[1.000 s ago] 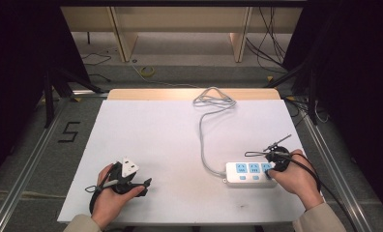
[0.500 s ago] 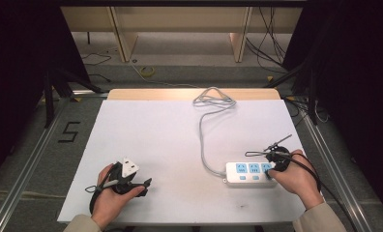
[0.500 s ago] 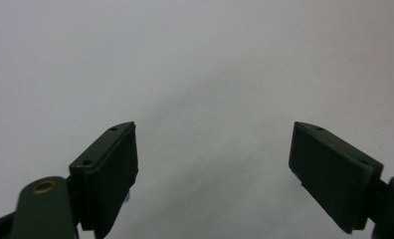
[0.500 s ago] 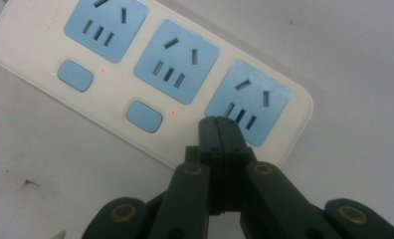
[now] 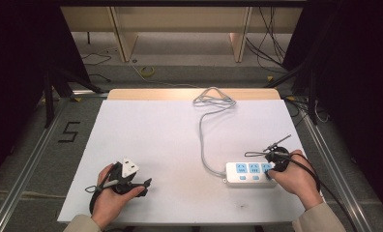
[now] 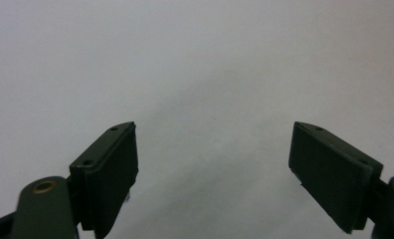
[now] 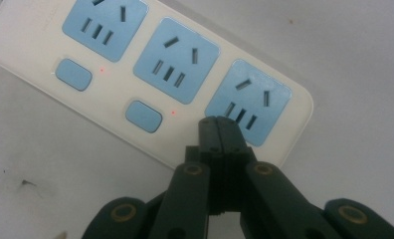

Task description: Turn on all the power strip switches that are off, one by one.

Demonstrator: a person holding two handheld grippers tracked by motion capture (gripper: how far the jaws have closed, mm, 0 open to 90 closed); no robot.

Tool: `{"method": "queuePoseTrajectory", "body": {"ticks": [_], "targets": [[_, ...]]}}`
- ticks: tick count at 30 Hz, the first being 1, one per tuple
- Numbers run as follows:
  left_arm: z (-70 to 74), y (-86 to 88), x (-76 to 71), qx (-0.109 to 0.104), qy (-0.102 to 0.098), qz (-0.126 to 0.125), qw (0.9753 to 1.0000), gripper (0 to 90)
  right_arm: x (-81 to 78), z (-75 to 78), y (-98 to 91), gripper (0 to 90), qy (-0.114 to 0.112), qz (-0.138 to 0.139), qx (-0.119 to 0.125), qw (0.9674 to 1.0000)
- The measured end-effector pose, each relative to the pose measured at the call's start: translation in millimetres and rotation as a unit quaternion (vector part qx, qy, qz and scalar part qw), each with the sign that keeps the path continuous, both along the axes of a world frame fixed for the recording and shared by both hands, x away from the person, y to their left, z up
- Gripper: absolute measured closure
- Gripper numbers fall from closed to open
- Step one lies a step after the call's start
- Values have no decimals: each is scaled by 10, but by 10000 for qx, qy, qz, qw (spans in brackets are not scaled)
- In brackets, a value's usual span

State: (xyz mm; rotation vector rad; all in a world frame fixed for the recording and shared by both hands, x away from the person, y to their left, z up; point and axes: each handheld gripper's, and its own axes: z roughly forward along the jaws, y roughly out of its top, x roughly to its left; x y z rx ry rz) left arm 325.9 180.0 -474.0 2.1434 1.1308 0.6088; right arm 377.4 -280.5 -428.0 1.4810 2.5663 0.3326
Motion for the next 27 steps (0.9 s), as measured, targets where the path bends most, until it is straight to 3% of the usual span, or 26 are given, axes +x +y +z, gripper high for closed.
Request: {"method": "queuePoseTrajectory", "body": {"ticks": [22,27], "targets": [[-9,-1,8,-7,43,-4,10000,194,0,10,-15,900,-17,46,49,10000],[-12,0,12,2,47,-11,10000,194,-6,51,-30,900,-259,63,143,9995]]}}
